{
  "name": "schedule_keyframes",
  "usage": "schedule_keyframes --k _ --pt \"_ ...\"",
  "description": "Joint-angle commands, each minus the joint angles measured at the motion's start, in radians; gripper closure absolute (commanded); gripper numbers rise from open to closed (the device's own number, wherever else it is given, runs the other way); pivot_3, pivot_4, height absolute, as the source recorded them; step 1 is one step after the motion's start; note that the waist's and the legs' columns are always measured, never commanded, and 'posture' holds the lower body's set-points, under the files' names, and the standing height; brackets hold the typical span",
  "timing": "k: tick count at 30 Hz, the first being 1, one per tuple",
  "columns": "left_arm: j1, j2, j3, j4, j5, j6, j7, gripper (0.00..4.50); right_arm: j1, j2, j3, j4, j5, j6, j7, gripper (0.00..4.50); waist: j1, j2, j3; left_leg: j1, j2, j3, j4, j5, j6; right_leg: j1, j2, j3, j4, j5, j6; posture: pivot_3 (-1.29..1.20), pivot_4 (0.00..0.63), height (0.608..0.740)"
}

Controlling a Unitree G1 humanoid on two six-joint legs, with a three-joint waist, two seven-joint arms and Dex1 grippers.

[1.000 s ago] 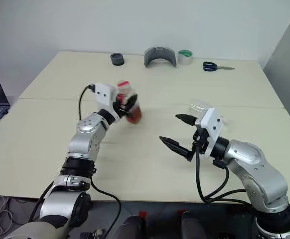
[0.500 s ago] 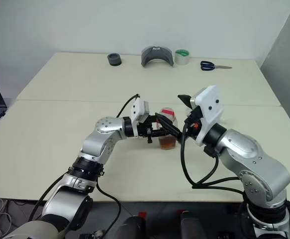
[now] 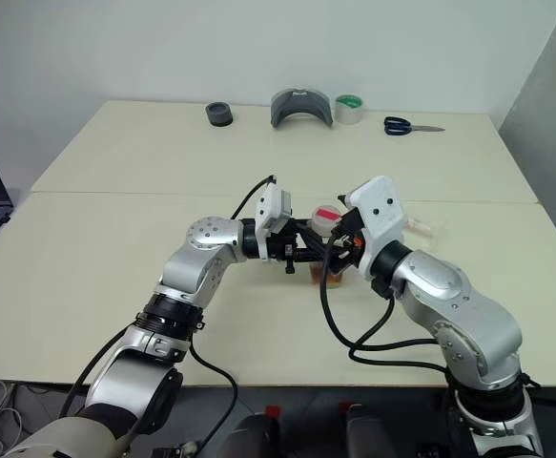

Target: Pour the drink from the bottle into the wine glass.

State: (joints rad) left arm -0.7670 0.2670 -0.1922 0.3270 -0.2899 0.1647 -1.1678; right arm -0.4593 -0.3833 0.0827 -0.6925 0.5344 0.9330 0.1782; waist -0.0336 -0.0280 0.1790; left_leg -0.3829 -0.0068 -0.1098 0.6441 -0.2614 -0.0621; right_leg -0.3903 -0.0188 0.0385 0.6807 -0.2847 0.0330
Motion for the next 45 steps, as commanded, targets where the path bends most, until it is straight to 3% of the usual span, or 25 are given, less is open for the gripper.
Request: schedule_keyframes --k 1,6,9,12,14,18,21,22,24,27,30,33,36,41,45 --pt "-0.009 -0.007 0.020 -0.026 -0.002 -0.037 0.016 2.68 -0.017 0.018 -0.002 -0.012 -0.008 -0.050 0.023 0.92 0.000 0.000 0.000 0.000 0.000 0.000 0.000 0.000 0.000 0.000 0.000 0.000 0.000 0.000 0.000 0.00 0.150 0.740" --pt "0.001 0.001 0.020 -0.036 -0.005 -0.035 0.019 2.68 -0.014 0.021 -0.005 -0.005 -0.006 -0.067 0.055 2.65 0.000 0.000 0.000 0.000 0.000 0.000 0.000 0.000 0.000 0.000 0.000 0.000 0.000 0.000 0.000 0.00 0.150 0.740" --pt "0.003 0.008 0.017 -0.046 -0.011 -0.025 0.009 2.68 -0.025 -0.018 0.009 0.030 0.026 -0.129 0.200 2.64 0.000 0.000 0.000 0.000 0.000 0.000 0.000 0.000 0.000 0.000 0.000 0.000 0.000 0.000 0.000 0.00 0.150 0.740" --pt "-0.001 0.025 0.010 -0.061 -0.028 0.002 -0.034 2.68 -0.113 -0.149 0.005 0.197 0.073 -0.243 0.562 2.64 -0.001 0.002 0.002 0.000 0.000 0.001 0.000 0.000 0.000 0.000 0.000 0.000 0.000 0.000 0.000 0.00 0.150 0.740" --pt "0.000 0.032 0.007 -0.069 -0.033 0.012 -0.055 2.68 -0.164 -0.222 0.027 0.295 0.051 -0.300 0.713 2.64 -0.001 0.003 0.003 0.000 0.000 0.001 0.001 -0.001 0.002 0.000 0.000 0.000 -0.001 0.000 0.001 0.00 0.150 0.740" --pt "0.001 0.040 0.017 -0.077 -0.032 0.022 -0.063 2.68 -0.264 -0.282 0.028 0.463 0.077 -0.257 0.860 2.64 -0.004 0.004 0.004 0.001 0.000 0.001 0.000 -0.001 0.002 0.000 0.001 0.000 0.000 0.000 0.000 0.00 0.150 0.740" --pt "0.002 0.033 0.027 -0.080 -0.033 0.035 -0.043 2.68 -0.232 -0.272 -0.012 0.454 0.018 -0.274 0.752 2.64 -0.001 0.004 0.004 0.000 0.000 0.000 0.001 -0.001 0.002 0.000 0.000 0.000 0.000 0.000 0.000 0.00 0.150 0.740" --pt "0.003 0.032 0.027 -0.082 -0.033 0.037 -0.039 2.68 -0.217 -0.267 -0.035 0.440 0.017 -0.274 0.720 1.91 0.000 0.004 0.004 -0.001 0.000 0.000 0.001 -0.001 0.002 0.000 0.000 0.000 -0.001 0.000 0.000 0.00 0.150 0.740" --pt "0.004 0.030 0.027 -0.079 -0.029 0.038 -0.028 2.68 -0.175 -0.257 -0.094 0.376 0.023 -0.262 0.637 1.30 0.002 0.004 0.004 -0.001 0.000 0.000 0.001 -0.001 0.002 0.000 -0.001 0.000 -0.001 0.000 0.000 0.00 0.150 0.740" --pt "-0.015 0.013 0.039 -0.029 -0.007 0.004 0.027 2.68 -0.092 -0.232 -0.193 0.165 0.158 -0.141 0.508 0.26 0.004 0.005 0.004 -0.002 0.000 0.000 0.001 -0.001 0.002 -0.001 -0.002 0.000 0.000 0.000 0.000 0.00 0.150 0.740" --pt "-0.034 0.004 0.042 0.015 -0.001 -0.010 0.041 2.68 -0.023 -0.168 -0.207 -0.007 0.195 -0.080 0.344 0.21 0.003 0.005 0.004 -0.002 0.000 0.000 0.001 -0.001 0.002 -0.001 -0.002 0.000 -0.001 0.000 0.000 0.00 0.150 0.740" --pt "-0.050 -0.005 0.037 0.048 0.006 -0.029 0.033 2.68 0.032 -0.057 -0.091 -0.101 0.028 -0.073 0.099 0.21 0.000 0.005 0.004 -0.001 0.000 0.000 0.001 -0.001 0.002 -0.001 -0.001 0.000 0.000 0.000 0.001 0.00 0.150 0.740" --pt "-0.064 -0.013 0.036 0.074 0.012 -0.043 0.020 2.68 0.046 0.019 0.020 -0.080 -0.117 -0.099 -0.035 0.21 -0.001 0.005 0.004 -0.001 0.000 0.001 0.001 -0.001 0.002 -0.001 0.000 0.001 0.001 0.000 0.001 0.00 0.150 0.740" --pt "-0.092 -0.026 0.034 0.109 0.019 -0.065 0.005 2.68 0.032 0.147 0.091 -0.025 -0.248 -0.126 -0.167 0.21 0.000 0.005 0.004 -0.001 0.000 0.001 0.001 -0.001 0.002 -0.002 0.000 0.001 0.000 0.000 0.001 0.00 0.150 0.740" --pt "-0.095 -0.028 0.034 0.120 0.024 -0.076 -0.002 2.68 0.028 0.184 0.093 -0.009 -0.297 -0.136 -0.184 0.21 0.001 0.005 0.004 -0.002 -0.001 0.001 0.001 -0.001 0.002 -0.003 -0.001 0.001 0.000 0.000 0.001 0.00 0.150 0.740"
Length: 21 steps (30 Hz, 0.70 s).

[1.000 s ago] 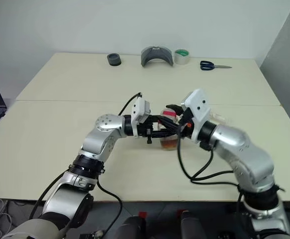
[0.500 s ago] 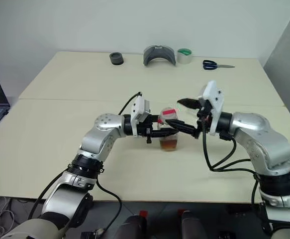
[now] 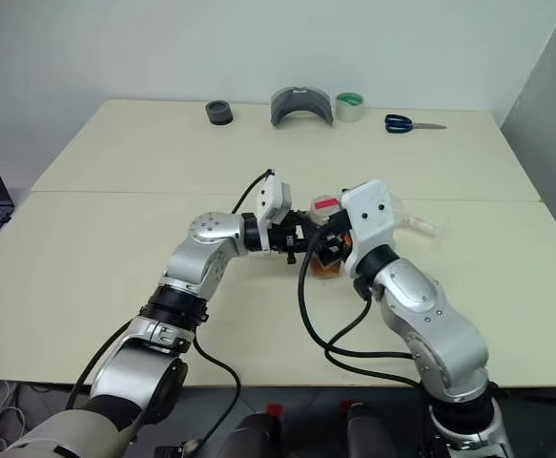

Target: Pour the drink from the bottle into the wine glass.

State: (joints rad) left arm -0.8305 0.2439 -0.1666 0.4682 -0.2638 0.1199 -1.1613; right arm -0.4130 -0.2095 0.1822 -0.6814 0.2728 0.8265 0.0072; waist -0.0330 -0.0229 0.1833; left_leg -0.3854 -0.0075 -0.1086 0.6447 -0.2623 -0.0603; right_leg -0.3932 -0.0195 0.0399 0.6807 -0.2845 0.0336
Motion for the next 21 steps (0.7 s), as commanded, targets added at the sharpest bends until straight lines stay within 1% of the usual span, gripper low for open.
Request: schedule_keyframes --k 1,4,7,12,13,15,17,21 --pt "-0.031 -0.005 0.008 -0.020 -0.001 -0.033 -0.010 2.68 -0.021 0.016 -0.008 -0.016 -0.041 -0.032 -0.012 0.21 0.000 0.000 0.000 0.000 0.000 0.000 0.000 0.000 0.000 0.000 0.000 0.000 0.000 0.000 0.000 0.00 0.150 0.740" --pt "-0.029 -0.006 0.009 -0.021 0.001 -0.036 -0.010 2.68 -0.024 0.022 -0.011 -0.007 -0.052 -0.034 0.000 0.21 -0.001 0.000 0.000 0.000 0.001 0.000 0.000 0.000 0.000 -0.001 0.001 0.000 0.001 0.000 0.000 0.00 0.150 0.740" --pt "-0.026 -0.005 0.011 -0.021 0.004 -0.038 -0.008 2.68 -0.024 0.020 -0.011 0.000 -0.048 -0.018 0.021 0.79 -0.001 0.000 0.000 0.000 0.001 0.000 0.000 0.000 0.000 -0.001 0.001 0.000 0.001 0.000 0.000 0.00 0.150 0.740" --pt "-0.026 -0.003 0.014 -0.022 0.007 -0.038 -0.008 2.68 -0.030 0.019 -0.012 0.013 -0.036 -0.009 0.061 2.51 -0.001 0.000 0.000 0.000 0.000 0.000 0.000 0.000 0.000 -0.001 0.001 0.000 0.001 0.000 0.000 0.00 0.150 0.740" --pt "-0.027 -0.003 0.014 -0.022 0.007 -0.038 -0.009 2.68 -0.034 0.017 -0.014 0.019 -0.031 -0.012 0.075 2.66 -0.001 0.000 0.000 0.000 0.000 0.000 0.000 0.000 0.000 -0.001 0.001 0.000 0.001 0.000 0.000 0.00 0.150 0.740" --pt "-0.026 -0.002 0.013 -0.025 0.006 -0.036 -0.012 2.68 -0.046 -0.002 -0.016 0.033 -0.012 -0.024 0.125 2.65 -0.001 0.000 0.000 0.000 0.000 0.000 0.000 0.000 0.000 -0.001 0.001 0.000 0.001 0.000 0.000 0.00 0.150 0.740" --pt "-0.025 0.001 0.013 -0.030 0.003 -0.035 -0.019 2.68 -0.074 -0.069 -0.006 0.056 0.012 -0.094 0.256 2.65 -0.001 0.000 0.000 0.000 0.000 0.000 0.000 0.000 0.000 -0.001 0.001 0.000 0.001 0.000 0.000 0.00 0.150 0.740" --pt "-0.031 0.015 0.013 -0.035 -0.004 -0.033 -0.052 2.69 -0.141 -0.238 -0.049 0.157 0.127 -0.168 0.571 2.65 -0.002 0.001 0.000 0.000 0.000 0.000 0.000 0.000 0.000 0.000 0.001 -0.001 0.000 0.000 0.000 0.00 0.150 0.740"
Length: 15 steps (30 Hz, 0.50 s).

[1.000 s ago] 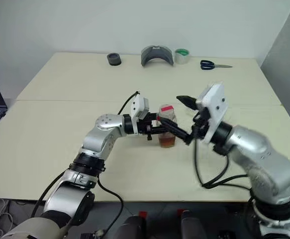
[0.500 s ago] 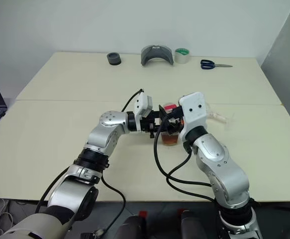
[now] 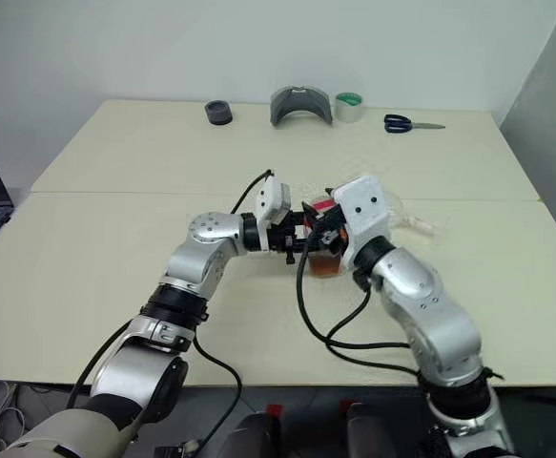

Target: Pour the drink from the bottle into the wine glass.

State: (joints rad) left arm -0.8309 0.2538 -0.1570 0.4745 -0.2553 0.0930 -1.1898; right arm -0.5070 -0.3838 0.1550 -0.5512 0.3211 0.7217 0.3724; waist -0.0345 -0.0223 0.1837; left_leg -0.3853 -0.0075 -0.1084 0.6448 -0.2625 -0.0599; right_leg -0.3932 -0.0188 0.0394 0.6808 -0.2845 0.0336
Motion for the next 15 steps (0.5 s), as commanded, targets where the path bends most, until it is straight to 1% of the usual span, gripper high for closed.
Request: schedule_keyframes --k 1,3,4,5,8,10,11,13,15 --pt "-0.032 0.007 0.004 -0.042 -0.016 -0.001 -0.033 2.69 -0.064 -0.096 -0.038 0.064 0.112 -0.060 0.269 2.65 0.000 0.000 0.000 0.000 0.000 0.000 0.000 0.000 0.000 0.000 0.000 0.000 0.000 0.000 0.000 0.00 0.150 0.740" --pt "-0.035 0.010 0.005 -0.047 -0.022 0.006 -0.051 2.69 -0.105 -0.142 -0.091 0.163 0.215 -0.004 0.390 2.65 0.000 0.000 0.000 0.000 0.000 0.000 0.000 0.000 0.000 0.000 0.000 0.000 0.000 0.000 0.000 0.00 0.150 0.740" --pt "-0.035 0.011 0.006 -0.051 -0.024 0.009 -0.055 2.69 -0.118 -0.163 -0.101 0.195 0.246 0.018 0.432 2.65 0.000 0.000 0.000 0.000 0.000 0.000 0.000 0.000 0.000 0.000 0.000 0.000 0.000 0.000 0.000 0.00 0.150 0.740" --pt "-0.035 0.011 0.008 -0.053 -0.025 0.012 -0.058 2.69 -0.123 -0.182 -0.101 0.215 0.246 0.017 0.452 2.65 0.000 0.000 0.000 0.000 0.000 0.000 0.000 0.000 0.000 0.001 0.000 0.000 0.000 0.000 0.000 0.00 0.150 0.740" --pt "-0.033 0.012 0.010 -0.057 -0.025 0.015 -0.063 2.70 -0.120 -0.202 -0.099 0.207 0.247 0.022 0.458 2.65 0.000 0.000 0.000 0.000 0.000 0.000 0.000 0.000 0.000 0.001 0.000 0.000 0.000 0.000 0.000 0.00 0.150 0.740" --pt "-0.032 0.014 0.009 -0.058 -0.026 0.016 -0.063 2.70 -0.113 -0.187 -0.124 0.199 0.231 0.009 0.407 2.65 0.000 0.000 0.000 0.000 0.000 0.000 0.000 0.000 0.000 0.000 0.000 0.000 0.000 0.000 0.000 0.00 0.150 0.740" --pt "-0.032 0.014 0.009 -0.057 -0.025 0.016 -0.062 2.70 -0.109 -0.180 -0.140 0.196 0.223 -0.003 0.384 1.94 0.000 0.000 0.000 0.000 0.000 0.000 0.000 0.000 0.000 0.000 0.000 0.000 0.000 0.000 0.000 0.00 0.150 0.740" --pt "-0.033 0.012 0.009 -0.052 -0.021 0.011 -0.055 2.70 -0.093 -0.171 -0.179 0.158 0.228 -0.005 0.342 1.39 0.001 0.000 0.000 0.000 0.000 0.000 0.000 0.000 0.000 0.000 0.000 0.000 0.000 0.000 0.000 0.00 0.150 0.740" --pt "-0.033 0.009 0.009 -0.045 -0.017 0.006 -0.043 2.70 -0.059 -0.158 -0.213 0.070 0.241 0.019 0.278 0.74 0.002 0.000 0.000 0.000 0.000 0.000 0.000 0.000 0.000 0.000 0.000 0.000 0.000 0.000 0.000 0.00 0.150 0.740"
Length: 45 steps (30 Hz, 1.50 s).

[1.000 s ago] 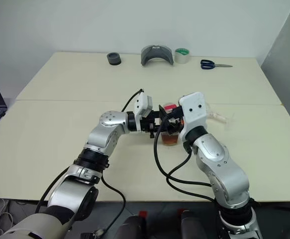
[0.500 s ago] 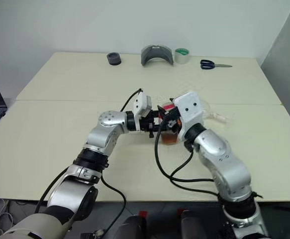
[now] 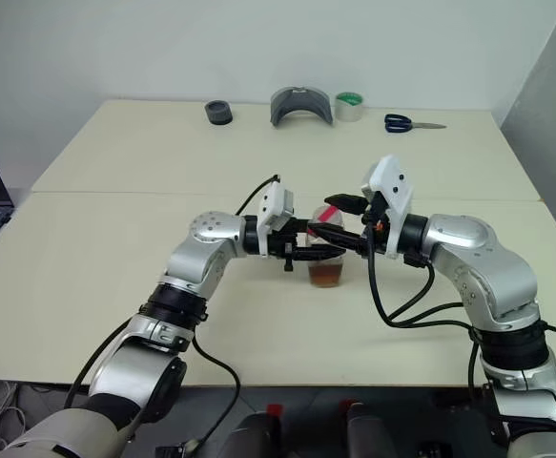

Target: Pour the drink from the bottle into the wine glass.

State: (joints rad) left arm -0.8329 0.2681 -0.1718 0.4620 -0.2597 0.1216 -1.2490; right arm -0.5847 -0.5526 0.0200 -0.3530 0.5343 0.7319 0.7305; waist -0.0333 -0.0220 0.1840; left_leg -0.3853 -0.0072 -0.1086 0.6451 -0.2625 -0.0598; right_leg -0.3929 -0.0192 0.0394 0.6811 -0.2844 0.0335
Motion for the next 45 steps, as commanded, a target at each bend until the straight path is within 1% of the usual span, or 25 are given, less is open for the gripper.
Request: schedule_keyframes --k 1,2,3,5,7,8,10,12,16,20,24,25,27,31,32,35,39,41,42,45 --pt "-0.032 -0.007 0.024 -0.026 -0.010 -0.027 0.020 2.70 0.050 0.018 -0.084 -0.192 0.041 0.033 -0.114 0.42 0.001 0.000 0.000 0.000 0.000 0.000 0.000 0.000 0.000 0.000 0.000 0.000 0.000 0.000 0.000 0.00 0.150 0.740" --pt "-0.032 -0.009 0.024 -0.023 -0.008 -0.029 0.022 2.70 0.072 0.022 -0.088 -0.238 0.051 0.052 -0.138 0.05 0.002 0.000 0.000 -0.001 0.000 -0.001 0.000 0.000 0.000 -0.001 0.000 0.000 0.000 0.000 0.000 0.00 0.150 0.740" --pt "-0.033 -0.010 0.023 -0.018 -0.005 -0.033 0.026 2.70 0.098 0.036 -0.089 -0.289 0.066 0.077 -0.173 0.00 0.001 0.000 0.000 -0.001 0.000 -0.001 0.000 0.000 0.000 -0.001 0.000 0.000 0.000 0.000 0.000 0.00 0.150 0.740" --pt "-0.039 -0.015 0.023 -0.005 -0.001 -0.042 0.032 2.70 0.149 0.095 -0.057 -0.390 0.052 0.113 -0.289 0.00 0.001 0.000 0.000 -0.002 0.000 -0.001 0.000 0.000 0.000 -0.001 0.000 0.000 -0.001 0.000 0.000 0.00 0.150 0.740" --pt "-0.044 -0.019 0.023 0.007 0.002 -0.050 0.035 2.70 0.171 0.167 -0.024 -0.439 0.017 0.138 -0.402 0.00 -0.001 0.000 0.000 -0.003 0.000 -0.001 0.000 0.000 0.000 -0.002 0.000 0.000 0.000 0.000 0.000 0.00 0.150 0.740" --pt "-0.045 -0.020 0.023 0.010 0.002 -0.052 0.036 2.70 0.174 0.189 -0.014 -0.449 0.005 0.149 -0.436 0.00 -0.002 0.000 0.000 -0.003 0.000 0.000 0.000 0.000 0.000 -0.003 0.000 0.000 0.001 0.000 0.000 0.00 0.150 0.740" --pt "-0.051 -0.026 0.023 0.020 0.003 -0.059 0.039 2.70 0.166 0.268 0.059 -0.426 -0.109 0.128 -0.571 0.00 -0.002 0.000 0.000 -0.003 0.000 0.000 0.000 0.000 0.000 -0.003 0.000 0.001 0.001 0.000 0.000 0.00 0.150 0.740" --pt "-0.055 -0.032 0.023 0.027 0.004 -0.064 0.040 2.70 0.151 0.320 0.107 -0.390 -0.193 0.109 -0.657 0.00 -0.002 0.001 0.000 -0.003 0.000 0.000 0.001 0.000 0.000 -0.003 0.001 0.001 0.001 0.000 0.000 0.00 0.150 0.740" --pt "-0.059 -0.037 0.023 0.036 0.005 -0.069 0.038 2.70 0.146 0.351 0.141 -0.366 -0.264 0.096 -0.696 0.00 -0.001 0.001 0.000 -0.005 0.000 0.000 0.000 0.001 -0.001 -0.005 0.000 0.001 0.001 0.000 0.000 0.00 0.150 0.740" --pt "-0.059 -0.039 0.024 0.037 0.004 -0.072 0.039 2.70 0.148 0.375 0.148 -0.356 -0.296 0.097 -0.711 0.00 -0.001 0.001 0.000 -0.013 0.000 0.000 0.001 0.003 -0.004 -0.014 0.000 0.001 0.002 0.000 0.000 0.00 0.150 0.740" --pt "-0.057 -0.042 0.026 0.036 0.004 -0.072 0.042 2.70 0.150 0.401 0.138 -0.353 -0.305 0.090 -0.711 0.00 -0.002 0.001 0.000 -0.013 0.000 0.000 0.001 0.002 -0.004 -0.014 0.000 0.001 0.002 0.000 0.000 0.00 0.150 0.740" --pt "-0.056 -0.042 0.026 0.036 0.004 -0.072 0.042 2.70 0.150 0.404 0.137 -0.353 -0.304 0.090 -0.708 0.38 -0.002 0.001 0.000 -0.013 0.000 0.000 0.001 0.002 -0.004 -0.014 0.000 0.001 0.002 0.000 0.000 0.00 0.150 0.740" --pt "-0.054 -0.042 0.026 0.035 0.004 -0.071 0.043 2.70 0.153 0.409 0.134 -0.353 -0.301 0.091 -0.700 0.93 -0.002 0.001 0.000 -0.013 0.000 0.000 0.001 0.002 -0.003 -0.014 0.000 0.001 0.002 0.000 0.000 0.00 0.150 0.740" --pt "-0.054 -0.042 0.026 0.035 0.004 -0.070 0.043 2.70 0.156 0.408 0.130 -0.349 -0.288 0.083 -0.666 2.41 -0.002 0.001 0.000 -0.013 0.000 0.000 0.001 0.002 -0.003 -0.014 0.000 0.000 0.004 0.000 0.000 0.00 0.150 0.740" --pt "-0.055 -0.042 0.027 0.037 0.004 -0.070 0.043 2.70 0.153 0.396 0.131 -0.344 -0.283 0.078 -0.646 2.63 -0.002 0.001 0.000 -0.013 0.000 0.000 0.001 0.002 -0.003 -0.014 0.000 0.000 0.004 0.000 0.000 0.00 0.150 0.740" --pt "-0.061 -0.036 0.025 0.041 0.003 -0.066 0.029 2.71 0.137 0.327 0.137 -0.303 -0.249 0.044 -0.524 2.64 -0.002 0.001 0.000 -0.013 0.000 0.000 0.002 0.001 -0.001 -0.013 0.000 0.000 0.004 0.000 0.000 0.00 0.150 0.740" --pt "-0.071 -0.027 0.021 0.030 -0.020 -0.033 -0.023 2.71 0.067 0.172 0.098 -0.146 -0.135 -0.077 -0.184 2.64 -0.004 0.001 0.000 -0.012 0.000 0.001 0.002 0.001 0.000 -0.013 0.000 0.000 0.004 0.001 0.000 0.00 0.150 0.740" --pt "-0.081 -0.025 0.029 0.028 -0.038 -0.002 -0.040 2.71 0.024 0.122 0.067 -0.063 -0.076 -0.075 -0.073 2.64 -0.006 0.001 0.000 -0.012 0.000 0.000 0.002 0.001 0.000 -0.012 0.001 0.000 0.004 0.001 0.000 0.00 0.150 0.740" --pt "-0.085 -0.024 0.032 0.028 -0.043 0.006 -0.046 2.71 0.004 0.096 0.061 -0.028 -0.056 -0.060 -0.030 2.64 -0.008 0.001 0.000 -0.012 0.000 0.000 0.002 0.001 0.000 -0.012 0.001 0.000 0.004 0.001 0.000 0.00 0.150 0.740" --pt "-0.096 -0.023 0.042 0.037 -0.038 0.007 -0.045 2.71 -0.031 0.053 0.063 0.033 -0.052 -0.049 0.015 2.64 -0.009 0.001 0.000 -0.012 0.000 0.000 0.002 0.001 0.000 -0.012 0.001 0.000 0.004 0.001 0.000 0.00 0.150 0.740"
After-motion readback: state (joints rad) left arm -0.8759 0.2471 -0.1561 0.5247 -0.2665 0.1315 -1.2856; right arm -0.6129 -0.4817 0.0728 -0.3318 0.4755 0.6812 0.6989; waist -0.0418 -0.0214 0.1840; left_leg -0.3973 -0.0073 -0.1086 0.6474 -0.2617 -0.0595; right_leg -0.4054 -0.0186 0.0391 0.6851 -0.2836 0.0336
